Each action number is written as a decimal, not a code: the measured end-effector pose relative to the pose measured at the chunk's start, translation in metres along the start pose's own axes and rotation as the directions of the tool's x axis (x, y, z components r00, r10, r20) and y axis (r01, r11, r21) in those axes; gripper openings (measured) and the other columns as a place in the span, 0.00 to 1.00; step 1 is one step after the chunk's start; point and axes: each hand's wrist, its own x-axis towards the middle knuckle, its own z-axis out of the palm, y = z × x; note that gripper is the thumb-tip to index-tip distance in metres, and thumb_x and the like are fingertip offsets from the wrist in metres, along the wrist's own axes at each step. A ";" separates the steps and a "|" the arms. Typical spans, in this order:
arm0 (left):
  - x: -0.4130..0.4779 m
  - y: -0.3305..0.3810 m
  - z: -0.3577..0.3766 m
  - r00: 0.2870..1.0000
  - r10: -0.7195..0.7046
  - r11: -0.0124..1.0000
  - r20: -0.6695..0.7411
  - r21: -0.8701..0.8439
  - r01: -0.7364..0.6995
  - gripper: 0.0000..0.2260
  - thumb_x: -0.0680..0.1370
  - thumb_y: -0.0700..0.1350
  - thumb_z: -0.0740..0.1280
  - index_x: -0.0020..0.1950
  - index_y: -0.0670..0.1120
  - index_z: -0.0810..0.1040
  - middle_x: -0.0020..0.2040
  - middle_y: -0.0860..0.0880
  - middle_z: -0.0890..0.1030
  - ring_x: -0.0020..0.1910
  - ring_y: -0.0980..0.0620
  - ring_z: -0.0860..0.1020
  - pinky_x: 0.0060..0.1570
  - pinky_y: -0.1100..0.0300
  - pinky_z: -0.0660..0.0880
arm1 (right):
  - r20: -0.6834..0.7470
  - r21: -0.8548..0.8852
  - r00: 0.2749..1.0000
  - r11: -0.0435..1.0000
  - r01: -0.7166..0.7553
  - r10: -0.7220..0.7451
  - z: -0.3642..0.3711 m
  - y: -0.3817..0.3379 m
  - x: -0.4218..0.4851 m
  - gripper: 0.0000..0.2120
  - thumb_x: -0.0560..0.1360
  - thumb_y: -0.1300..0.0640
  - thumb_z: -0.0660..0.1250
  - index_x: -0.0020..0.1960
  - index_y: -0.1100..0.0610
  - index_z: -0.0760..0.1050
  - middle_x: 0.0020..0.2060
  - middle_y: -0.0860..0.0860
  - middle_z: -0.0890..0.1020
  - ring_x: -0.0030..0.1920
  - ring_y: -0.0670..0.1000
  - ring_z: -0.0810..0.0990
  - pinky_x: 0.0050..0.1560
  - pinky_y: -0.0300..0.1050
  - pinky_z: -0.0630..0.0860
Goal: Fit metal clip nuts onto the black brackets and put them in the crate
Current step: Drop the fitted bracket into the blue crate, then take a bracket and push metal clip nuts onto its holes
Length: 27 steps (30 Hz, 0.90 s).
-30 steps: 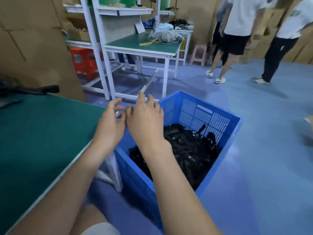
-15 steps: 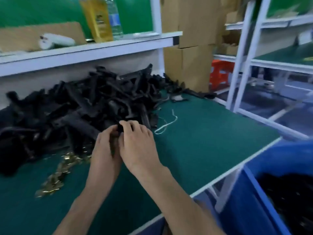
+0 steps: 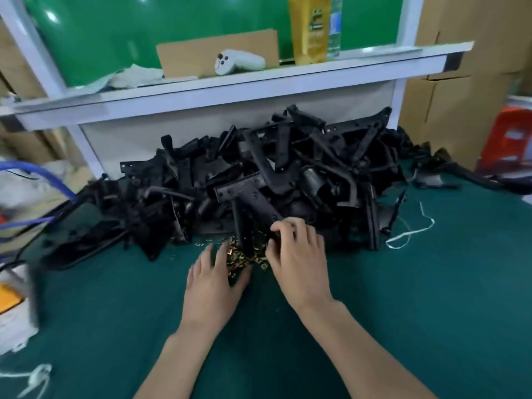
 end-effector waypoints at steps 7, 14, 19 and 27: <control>0.014 -0.004 0.006 0.999 0.027 1.000 -0.047 0.012 -0.026 0.18 0.81 0.58 0.63 0.67 0.52 0.78 0.61 0.50 0.77 0.60 0.47 0.75 0.64 0.51 0.71 | 0.076 -0.037 0.996 0.998 -0.052 0.055 0.019 0.016 0.026 0.24 0.82 0.49 0.64 0.75 0.56 0.68 0.65 0.54 0.79 0.66 0.56 0.77 0.63 0.54 0.74; 0.013 -0.004 0.000 0.988 0.092 0.996 -0.127 -0.005 -0.094 0.07 0.79 0.50 0.71 0.54 0.49 0.84 0.51 0.51 0.78 0.47 0.46 0.78 0.50 0.50 0.75 | 0.211 -0.109 0.973 0.992 -0.067 0.089 0.028 0.019 0.045 0.30 0.82 0.40 0.59 0.79 0.53 0.61 0.64 0.50 0.79 0.68 0.54 0.71 0.64 0.52 0.68; 0.012 -0.002 -0.005 0.984 0.097 0.995 -0.151 -0.015 -0.100 0.05 0.81 0.48 0.68 0.52 0.48 0.82 0.48 0.52 0.78 0.45 0.47 0.77 0.46 0.51 0.75 | 0.174 -0.067 0.980 0.994 -0.091 0.101 0.019 0.015 0.053 0.24 0.82 0.45 0.62 0.74 0.53 0.68 0.61 0.50 0.79 0.62 0.52 0.75 0.62 0.50 0.69; 0.008 -0.010 -0.009 0.998 0.059 0.998 -0.023 -0.036 -0.059 0.17 0.83 0.57 0.60 0.69 0.52 0.76 0.60 0.53 0.74 0.58 0.50 0.73 0.61 0.54 0.71 | 0.212 0.612 0.967 0.753 -0.242 0.138 -0.019 0.015 0.031 0.09 0.80 0.42 0.66 0.58 0.36 0.71 0.49 0.34 0.81 0.47 0.38 0.81 0.46 0.34 0.78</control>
